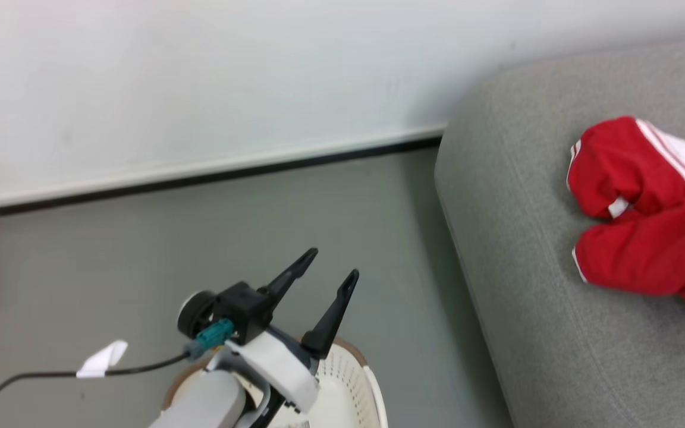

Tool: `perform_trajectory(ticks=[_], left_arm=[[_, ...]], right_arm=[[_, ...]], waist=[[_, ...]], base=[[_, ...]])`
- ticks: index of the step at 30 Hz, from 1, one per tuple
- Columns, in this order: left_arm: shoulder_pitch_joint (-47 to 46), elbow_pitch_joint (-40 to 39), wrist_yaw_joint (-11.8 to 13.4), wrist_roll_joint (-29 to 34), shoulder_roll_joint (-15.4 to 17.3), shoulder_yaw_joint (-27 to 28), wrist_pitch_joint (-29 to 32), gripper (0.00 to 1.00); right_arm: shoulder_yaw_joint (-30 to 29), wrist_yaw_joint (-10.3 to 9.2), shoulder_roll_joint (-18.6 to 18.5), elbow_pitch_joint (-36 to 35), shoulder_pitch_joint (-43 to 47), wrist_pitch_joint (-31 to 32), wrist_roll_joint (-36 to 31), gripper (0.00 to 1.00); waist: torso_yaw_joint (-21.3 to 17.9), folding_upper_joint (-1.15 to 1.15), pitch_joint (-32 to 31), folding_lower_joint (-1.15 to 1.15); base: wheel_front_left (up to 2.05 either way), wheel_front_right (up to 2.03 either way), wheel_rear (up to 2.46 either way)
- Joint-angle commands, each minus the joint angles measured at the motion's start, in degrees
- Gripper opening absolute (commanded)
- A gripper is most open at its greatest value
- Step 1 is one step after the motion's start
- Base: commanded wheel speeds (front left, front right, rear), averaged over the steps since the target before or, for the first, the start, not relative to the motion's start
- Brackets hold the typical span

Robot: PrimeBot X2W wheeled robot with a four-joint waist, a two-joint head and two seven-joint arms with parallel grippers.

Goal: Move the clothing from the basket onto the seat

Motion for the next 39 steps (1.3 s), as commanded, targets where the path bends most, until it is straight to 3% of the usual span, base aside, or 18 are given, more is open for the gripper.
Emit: perform_trajectory(ticks=[1,13,22,29,39], left_arm=[[1.2,0.1,-0.1,-0.2,-0.1,0.3,-0.1,1.0],[6.7,0.6,-0.5,0.5,-0.6,3.3,-0.1,1.0],[8.6,0.7,-0.3,0.9,-0.6,5.2,-0.1,1.0],[9.9,0.5,-0.2,0.9,-0.2,6.9,-0.1,1.0],[11.9,-0.2,0.0,1.1,-0.1,9.4,-0.1,1.0]], right_arm=[[0.0,-0.15,-0.5,0.0,1.3,1.2,0.6,1.0],[-2.4,-0.15,0.7,-4.0,8.4,17.6,3.6,1.0],[-6.1,-0.15,1.3,-10.6,15.5,26.1,1.3,1.0],[-10.9,-0.15,3.0,-22.3,21.9,30.1,-0.9,1.0],[-18.2,-0.14,8.3,-44.2,30.4,37.2,-4.1,1.0]], waist=[[0.7,0.0,-2.2,0.01],[2.8,0.0,-7.0,0.01],[3.6,0.0,-8.2,0.01],[4.3,0.0,-9.0,0.01],[5.9,0.0,-10.9,0.01]], base=[[0.0,0.0,0.0],[0.0,0.0,0.0],[0.0,0.0,0.0],[0.0,0.0,0.0],[0.0,0.0,0.0]])
